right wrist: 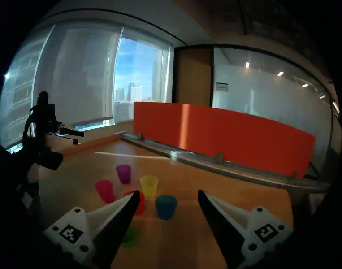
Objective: Pour water
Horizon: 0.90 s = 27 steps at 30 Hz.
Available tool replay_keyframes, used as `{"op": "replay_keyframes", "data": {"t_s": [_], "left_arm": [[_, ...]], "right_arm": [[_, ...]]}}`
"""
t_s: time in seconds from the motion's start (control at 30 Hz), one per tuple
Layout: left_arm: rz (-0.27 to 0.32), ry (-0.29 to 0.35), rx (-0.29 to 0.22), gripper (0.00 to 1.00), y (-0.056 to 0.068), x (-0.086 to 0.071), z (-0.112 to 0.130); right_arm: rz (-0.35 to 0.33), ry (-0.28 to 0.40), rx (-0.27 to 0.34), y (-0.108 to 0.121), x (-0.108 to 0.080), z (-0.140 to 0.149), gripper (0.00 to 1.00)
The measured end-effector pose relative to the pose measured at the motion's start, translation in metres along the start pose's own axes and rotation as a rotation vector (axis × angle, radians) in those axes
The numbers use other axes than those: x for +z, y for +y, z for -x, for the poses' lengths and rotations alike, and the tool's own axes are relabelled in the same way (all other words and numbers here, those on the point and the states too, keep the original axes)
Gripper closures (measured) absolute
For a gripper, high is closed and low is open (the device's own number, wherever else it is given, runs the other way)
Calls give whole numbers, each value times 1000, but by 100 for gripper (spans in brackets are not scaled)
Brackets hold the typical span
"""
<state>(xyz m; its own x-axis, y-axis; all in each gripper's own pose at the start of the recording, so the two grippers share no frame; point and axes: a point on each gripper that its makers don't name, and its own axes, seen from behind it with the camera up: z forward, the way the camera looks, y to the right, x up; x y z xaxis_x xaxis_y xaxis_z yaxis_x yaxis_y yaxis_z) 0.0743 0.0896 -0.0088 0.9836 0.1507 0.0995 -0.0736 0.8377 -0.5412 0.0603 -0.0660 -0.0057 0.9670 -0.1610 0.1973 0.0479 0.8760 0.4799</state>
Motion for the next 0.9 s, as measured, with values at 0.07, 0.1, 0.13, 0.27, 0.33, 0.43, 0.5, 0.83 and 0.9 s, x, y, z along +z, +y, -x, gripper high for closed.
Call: {"op": "replay_keyframes", "data": {"t_s": [0.07,0.1,0.13,0.27,0.33,0.43,0.5,0.83,0.9], "left_arm": [[12,-4,4,11,3,1,1],[17,-7,5,11,5,1,2],[23,-10,7,11,6,1,2],[46,-23,14,11,12,1,5],[58,-30,19,11,14,1,8],[76,-42,26,11,19,1,13],[86,-49,31,11,22,2,16],[90,-55,36,11,23,5,22],[88,-53,35,11,23,6,22]], "right_arm": [[-1,-2,-4,-1,0,1,0],[-3,-4,-5,-1,0,1,0],[-5,-6,-6,-2,0,2,0],[-10,-19,-8,-2,1,5,0],[-11,-25,-11,-2,1,7,1],[-10,-33,-16,-2,2,10,0],[-10,-36,-18,-2,2,11,0],[-15,-51,-30,-5,4,17,0],[-15,-55,-32,-5,4,20,0]]}}
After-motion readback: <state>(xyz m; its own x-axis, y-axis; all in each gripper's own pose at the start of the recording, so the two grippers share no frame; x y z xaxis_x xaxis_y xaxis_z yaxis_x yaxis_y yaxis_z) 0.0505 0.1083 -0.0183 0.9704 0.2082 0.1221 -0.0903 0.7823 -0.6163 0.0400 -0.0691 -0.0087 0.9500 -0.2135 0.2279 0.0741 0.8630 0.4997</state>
